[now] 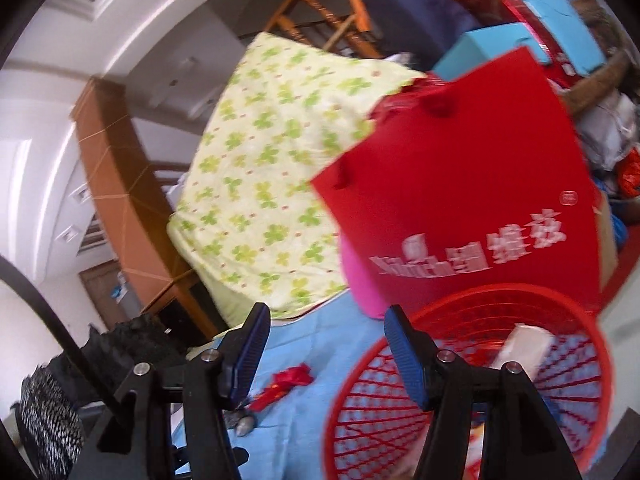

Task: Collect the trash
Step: 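Move both open tools back over the black bag and red cloth, then grasp the black plastic bag with the left tool while the right grasps the red cloth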

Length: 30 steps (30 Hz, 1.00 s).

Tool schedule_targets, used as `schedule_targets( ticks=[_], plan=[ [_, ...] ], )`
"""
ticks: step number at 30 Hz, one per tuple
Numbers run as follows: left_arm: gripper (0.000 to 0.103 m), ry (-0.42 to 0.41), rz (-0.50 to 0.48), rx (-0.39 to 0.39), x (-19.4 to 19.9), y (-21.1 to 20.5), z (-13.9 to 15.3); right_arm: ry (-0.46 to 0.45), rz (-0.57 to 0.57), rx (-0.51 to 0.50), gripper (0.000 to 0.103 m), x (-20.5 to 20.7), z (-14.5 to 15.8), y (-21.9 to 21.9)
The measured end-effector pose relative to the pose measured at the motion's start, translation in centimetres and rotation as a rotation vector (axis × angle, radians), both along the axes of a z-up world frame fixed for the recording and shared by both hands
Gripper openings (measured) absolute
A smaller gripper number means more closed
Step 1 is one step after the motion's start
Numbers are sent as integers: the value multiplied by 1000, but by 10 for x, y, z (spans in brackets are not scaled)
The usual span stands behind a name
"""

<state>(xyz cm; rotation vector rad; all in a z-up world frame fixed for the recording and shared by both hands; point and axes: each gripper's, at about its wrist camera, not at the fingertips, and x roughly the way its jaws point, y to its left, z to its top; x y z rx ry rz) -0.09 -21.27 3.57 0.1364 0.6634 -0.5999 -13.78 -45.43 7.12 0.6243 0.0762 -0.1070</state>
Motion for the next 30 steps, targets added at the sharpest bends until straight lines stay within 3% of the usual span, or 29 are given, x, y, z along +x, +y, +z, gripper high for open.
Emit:
schedule_targets(
  ticks=[5, 13, 24, 30],
  plan=[
    [58, 13, 155, 27, 19, 64, -15, -5, 98, -44, 64, 24, 4, 39],
    [58, 33, 314, 25, 40, 129, -31, 109, 232, -43, 64, 79, -15, 90],
    [58, 92, 369, 8, 74, 152, -61, 244, 315, -54, 65, 134, -38, 127],
    [58, 128, 386, -24, 99, 152, -65, 298, 296, -84, 65, 166, -47, 132]
  ],
)
